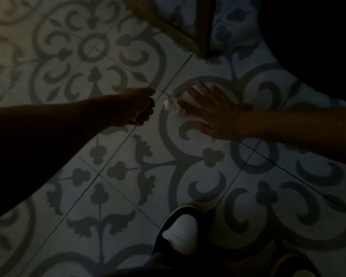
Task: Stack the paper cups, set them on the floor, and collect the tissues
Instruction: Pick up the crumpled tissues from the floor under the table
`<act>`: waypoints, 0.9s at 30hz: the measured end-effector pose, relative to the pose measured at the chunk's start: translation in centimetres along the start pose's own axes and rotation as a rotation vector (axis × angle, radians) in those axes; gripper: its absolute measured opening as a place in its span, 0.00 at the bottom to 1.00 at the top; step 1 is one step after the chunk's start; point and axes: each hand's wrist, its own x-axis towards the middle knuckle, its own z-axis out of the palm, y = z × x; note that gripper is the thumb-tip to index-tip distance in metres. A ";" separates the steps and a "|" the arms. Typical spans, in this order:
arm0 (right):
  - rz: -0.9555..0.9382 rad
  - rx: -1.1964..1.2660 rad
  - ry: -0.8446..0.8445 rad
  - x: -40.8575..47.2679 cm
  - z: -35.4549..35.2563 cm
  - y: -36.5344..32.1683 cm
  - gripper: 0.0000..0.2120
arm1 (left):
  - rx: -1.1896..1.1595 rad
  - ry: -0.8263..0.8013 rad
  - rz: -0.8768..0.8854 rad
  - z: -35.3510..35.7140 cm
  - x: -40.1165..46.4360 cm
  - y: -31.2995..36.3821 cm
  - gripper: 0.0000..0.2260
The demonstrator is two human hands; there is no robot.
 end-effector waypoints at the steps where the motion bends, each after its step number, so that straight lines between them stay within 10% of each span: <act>1: -0.022 -0.013 -0.058 0.3 0.7 0.2 0.34 | -0.001 0.030 -0.016 -0.8 -0.2 -0.8 0.20; 27: -0.022 -0.016 -0.151 -0.2 2.2 0.1 0.35 | 0.062 0.015 -0.039 0.6 0.2 -0.7 0.19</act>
